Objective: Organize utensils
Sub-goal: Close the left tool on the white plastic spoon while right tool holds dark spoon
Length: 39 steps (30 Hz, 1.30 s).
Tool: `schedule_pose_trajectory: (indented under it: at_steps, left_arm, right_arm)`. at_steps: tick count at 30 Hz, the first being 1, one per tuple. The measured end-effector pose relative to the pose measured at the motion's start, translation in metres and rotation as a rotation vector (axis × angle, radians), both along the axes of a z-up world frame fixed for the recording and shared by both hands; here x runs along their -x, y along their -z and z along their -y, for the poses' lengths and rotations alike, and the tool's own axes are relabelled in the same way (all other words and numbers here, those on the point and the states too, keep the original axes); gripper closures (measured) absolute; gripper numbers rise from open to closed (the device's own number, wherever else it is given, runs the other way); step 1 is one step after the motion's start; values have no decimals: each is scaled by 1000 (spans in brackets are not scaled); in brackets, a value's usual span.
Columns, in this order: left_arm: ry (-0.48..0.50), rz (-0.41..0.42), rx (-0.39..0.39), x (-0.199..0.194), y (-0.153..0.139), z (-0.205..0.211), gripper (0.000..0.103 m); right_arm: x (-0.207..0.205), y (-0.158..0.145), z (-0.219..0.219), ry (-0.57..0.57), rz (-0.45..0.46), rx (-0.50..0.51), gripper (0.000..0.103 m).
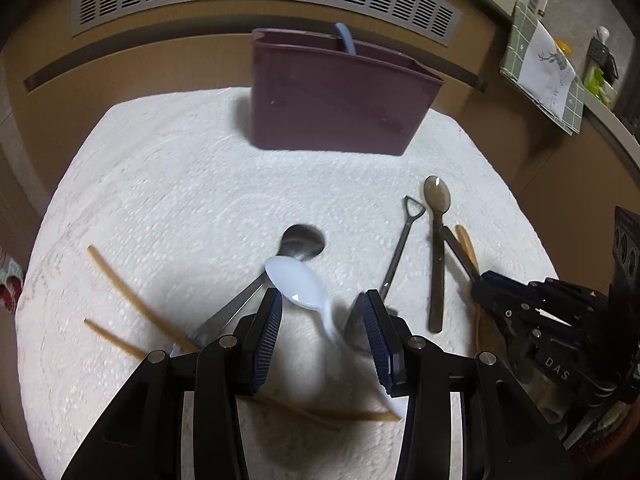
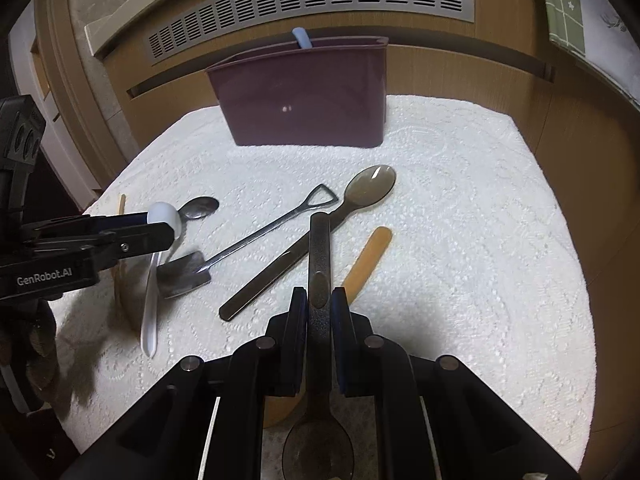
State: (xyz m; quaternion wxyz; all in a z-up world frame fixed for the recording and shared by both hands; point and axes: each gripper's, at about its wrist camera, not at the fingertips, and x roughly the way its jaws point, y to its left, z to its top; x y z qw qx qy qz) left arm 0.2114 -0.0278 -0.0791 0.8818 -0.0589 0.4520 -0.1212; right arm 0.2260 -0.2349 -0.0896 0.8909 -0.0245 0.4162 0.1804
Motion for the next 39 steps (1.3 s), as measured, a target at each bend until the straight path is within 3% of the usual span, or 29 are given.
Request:
schedule_pose_trajectory:
  at_steps: [5, 13, 16, 20, 25, 30, 39]
  left_arm:
    - [-31, -19, 9, 6, 7, -10, 60]
    - [-45, -28, 30, 8, 10, -18, 60]
    - [-41, -38, 43, 5, 11, -16, 60]
    - [-40, -49, 42, -4, 13, -10, 60]
    - [-22, -43, 23, -19, 12, 6, 60]
    - [40, -15, 22, -31, 13, 25, 60]
    - [6, -5, -41, -18, 12, 19, 60]
  right_arm:
    - [-8, -2, -7, -14, -26, 3, 89]
    - [-31, 6, -34, -50, -62, 141, 86]
    - [-30, 1, -33, -50, -51, 124, 91]
    - [-18, -10, -30, -31, 26, 150, 91]
    - [-13, -17, -24, -24, 48, 145, 91]
    - [-13, -17, -16, -15, 46, 115, 91]
    - [-14, -11, -7, 6, 30, 95, 91]
